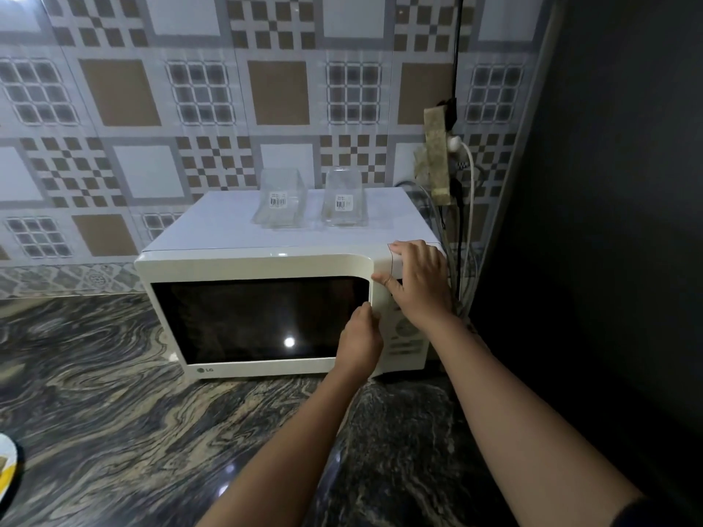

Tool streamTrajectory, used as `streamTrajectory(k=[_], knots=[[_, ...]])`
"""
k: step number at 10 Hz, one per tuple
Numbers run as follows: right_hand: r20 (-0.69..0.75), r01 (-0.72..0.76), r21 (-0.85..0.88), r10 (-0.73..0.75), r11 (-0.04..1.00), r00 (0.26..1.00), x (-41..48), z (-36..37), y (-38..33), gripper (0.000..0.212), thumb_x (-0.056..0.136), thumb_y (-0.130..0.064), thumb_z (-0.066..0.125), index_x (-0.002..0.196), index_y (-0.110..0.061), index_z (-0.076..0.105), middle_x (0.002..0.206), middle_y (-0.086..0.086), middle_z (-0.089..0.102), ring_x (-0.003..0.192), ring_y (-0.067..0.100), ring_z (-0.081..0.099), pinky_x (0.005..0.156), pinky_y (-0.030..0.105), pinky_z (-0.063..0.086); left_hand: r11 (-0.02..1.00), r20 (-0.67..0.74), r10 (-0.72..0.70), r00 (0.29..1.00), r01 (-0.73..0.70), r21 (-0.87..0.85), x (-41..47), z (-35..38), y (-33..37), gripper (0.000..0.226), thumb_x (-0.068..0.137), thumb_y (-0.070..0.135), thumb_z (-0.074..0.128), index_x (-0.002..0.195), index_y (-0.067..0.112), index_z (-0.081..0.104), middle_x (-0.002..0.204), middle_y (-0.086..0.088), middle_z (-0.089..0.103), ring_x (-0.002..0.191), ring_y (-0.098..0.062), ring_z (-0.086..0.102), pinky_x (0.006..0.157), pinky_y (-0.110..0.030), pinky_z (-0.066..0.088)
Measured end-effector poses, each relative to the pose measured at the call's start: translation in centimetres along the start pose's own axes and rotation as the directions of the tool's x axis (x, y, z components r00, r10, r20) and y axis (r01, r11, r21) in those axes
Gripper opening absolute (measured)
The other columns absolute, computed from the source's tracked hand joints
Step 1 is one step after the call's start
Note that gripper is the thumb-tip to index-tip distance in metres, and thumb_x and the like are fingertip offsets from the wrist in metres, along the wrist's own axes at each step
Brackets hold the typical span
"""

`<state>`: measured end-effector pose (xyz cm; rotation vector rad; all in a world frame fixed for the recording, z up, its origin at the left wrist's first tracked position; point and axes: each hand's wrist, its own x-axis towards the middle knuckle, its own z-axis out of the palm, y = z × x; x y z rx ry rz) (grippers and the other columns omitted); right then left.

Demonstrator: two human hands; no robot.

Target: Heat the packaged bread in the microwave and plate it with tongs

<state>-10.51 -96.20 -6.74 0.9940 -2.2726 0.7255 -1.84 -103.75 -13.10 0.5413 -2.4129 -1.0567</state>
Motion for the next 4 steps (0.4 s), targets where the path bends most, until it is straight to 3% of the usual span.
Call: streamTrajectory(k=[3, 4], knots=[[-0.034, 0.013, -0.065, -0.015, 0.998, 0.999, -1.1, 0.4, -0.5, 0.063, 0.084, -0.054, 0.039, 0.121, -0.005, 0.055, 0.123, 0.010, 0.060, 0.114, 0.029, 0.052, 0.104, 0.036, 0.021, 1.000, 0.023, -0.023, 0.999, 0.023, -0.021, -0.1, 0.1, -0.2, 0.016, 0.097, 0.018, 0.036, 0.093, 0.007, 0.047, 0.100, -0.014, 0.053, 0.088, -0.032, 0.054, 0.076, -0.044, 0.046], [0.035, -0.012, -0.060, 0.014, 0.998, 0.999, -1.3, 0.1, -1.1, 0.067, 0.088, -0.052, 0.033, 0.134, -0.004, 0.045, 0.138, 0.011, 0.049, 0.131, 0.029, 0.042, 0.116, 0.038, 0.010, 0.999, 0.019, -0.029, 0.999, 0.029, 0.028, -0.1, -0.1, -0.2, 0.019, 0.098, 0.019, 0.036, 0.093, 0.004, 0.047, 0.100, -0.018, 0.055, 0.089, -0.037, 0.054, 0.076, -0.044, 0.046]])
